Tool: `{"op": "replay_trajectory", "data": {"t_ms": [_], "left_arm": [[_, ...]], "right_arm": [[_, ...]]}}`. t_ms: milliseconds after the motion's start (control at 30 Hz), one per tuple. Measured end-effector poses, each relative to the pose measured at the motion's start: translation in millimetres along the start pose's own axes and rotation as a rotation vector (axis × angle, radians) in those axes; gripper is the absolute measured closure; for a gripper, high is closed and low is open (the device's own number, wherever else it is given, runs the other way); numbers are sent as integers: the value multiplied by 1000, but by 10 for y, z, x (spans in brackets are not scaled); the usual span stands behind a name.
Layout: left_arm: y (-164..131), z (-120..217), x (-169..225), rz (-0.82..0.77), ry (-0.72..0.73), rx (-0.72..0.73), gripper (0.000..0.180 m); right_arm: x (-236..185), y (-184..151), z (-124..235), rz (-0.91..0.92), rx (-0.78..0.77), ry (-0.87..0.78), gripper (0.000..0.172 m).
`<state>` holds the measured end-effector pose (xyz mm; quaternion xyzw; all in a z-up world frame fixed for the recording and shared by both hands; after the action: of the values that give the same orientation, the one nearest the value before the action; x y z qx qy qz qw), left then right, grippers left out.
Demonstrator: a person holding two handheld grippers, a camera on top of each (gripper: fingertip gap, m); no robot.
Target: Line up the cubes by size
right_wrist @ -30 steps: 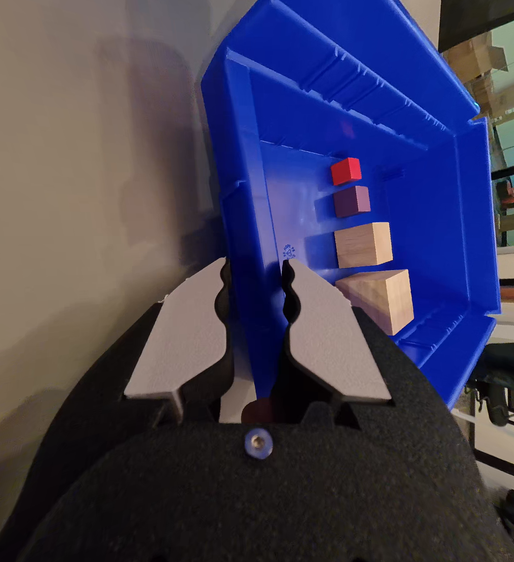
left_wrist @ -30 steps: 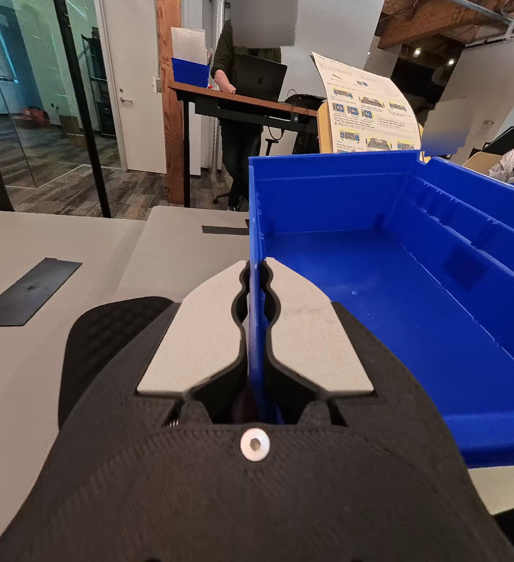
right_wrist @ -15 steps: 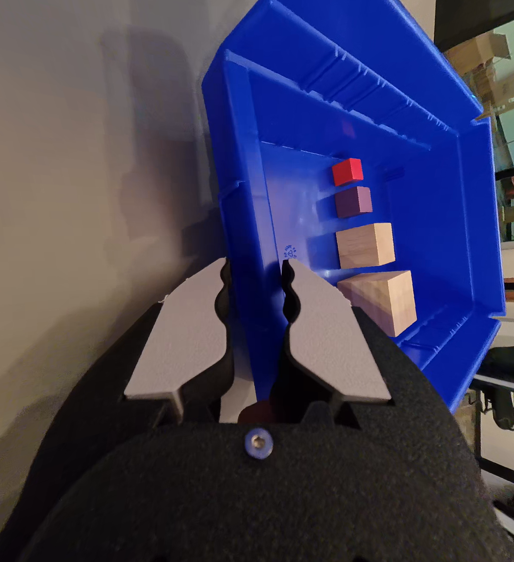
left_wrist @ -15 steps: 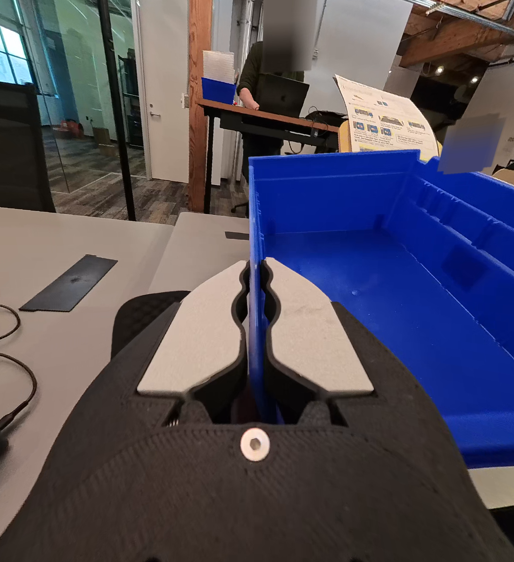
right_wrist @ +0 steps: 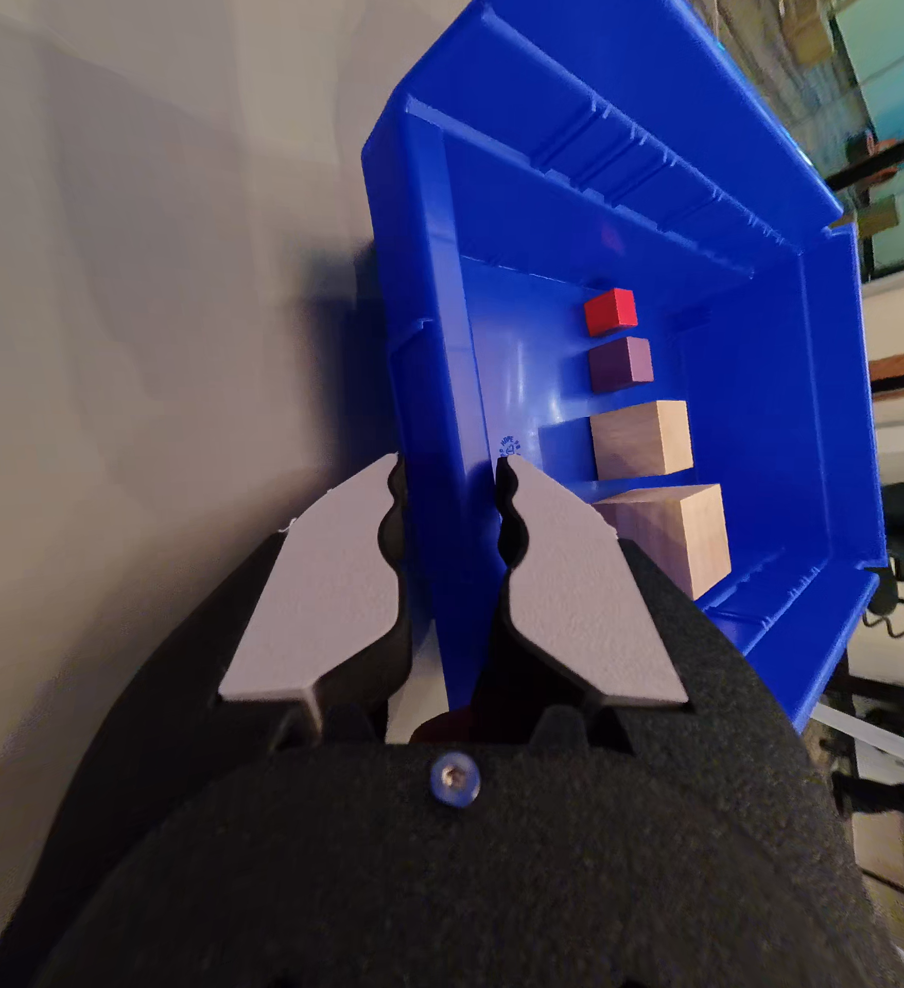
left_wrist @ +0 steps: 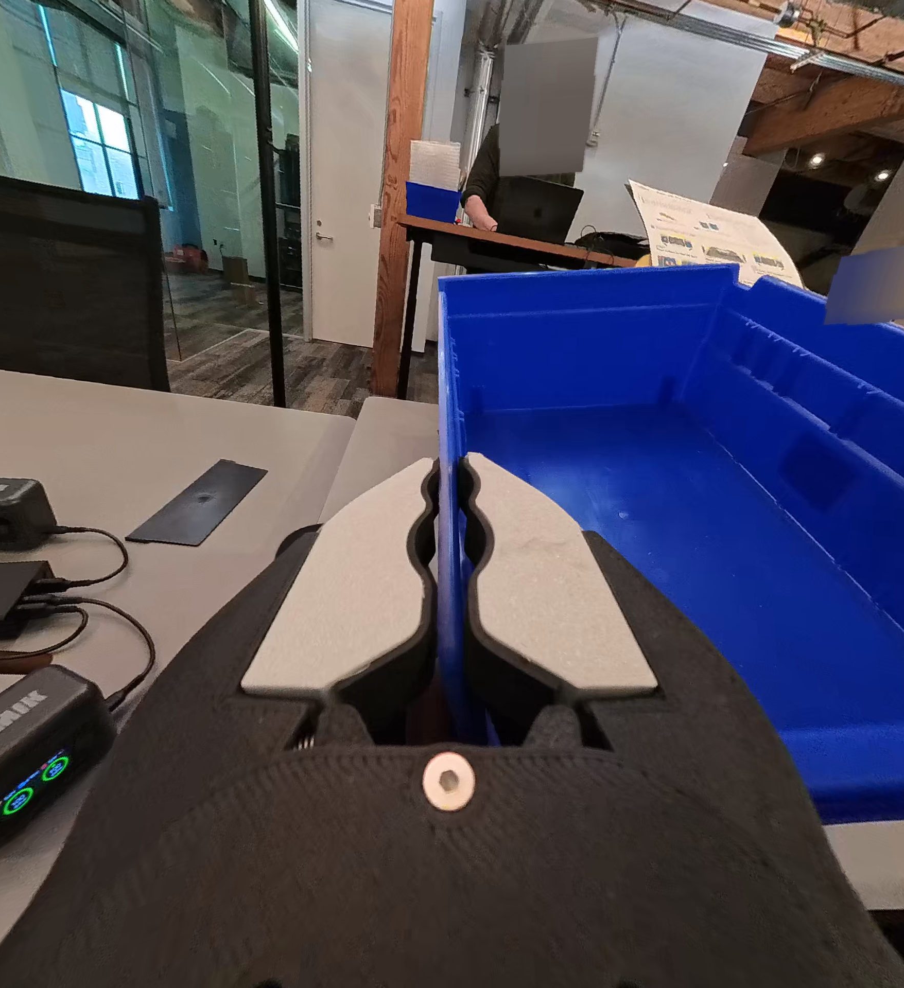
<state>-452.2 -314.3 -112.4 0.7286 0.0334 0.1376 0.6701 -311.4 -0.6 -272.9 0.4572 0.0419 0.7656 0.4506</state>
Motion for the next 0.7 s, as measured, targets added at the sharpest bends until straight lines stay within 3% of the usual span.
{"op": "replay_trajectory", "data": {"t_ms": [333,400,567,700], "left_arm": [[136,76,10,-5,1,34,176],[177,81,40,-8,-3,45,176],[317,33,176,-29,-24,62,175],[377,-209,446,-50,-93,45,176]], "right_arm": [[203,320,-495,-85,-90,-55,140],[220,395,-471,-94,-49,-58,129],[327,514,110,-153,164,-69,126],[393,101,765,-342,252,32,128]]}}
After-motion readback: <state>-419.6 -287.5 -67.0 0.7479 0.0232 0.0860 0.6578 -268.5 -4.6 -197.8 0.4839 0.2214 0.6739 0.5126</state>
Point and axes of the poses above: each gripper's, where its closed fingertips meet, z back along the fingers, y out of its top, x = y × z across the jaws, the point moved 3 cm from there along z, back along the fingers, and after that the axes turned 5 degrees about -y, right-handed, at the moved point
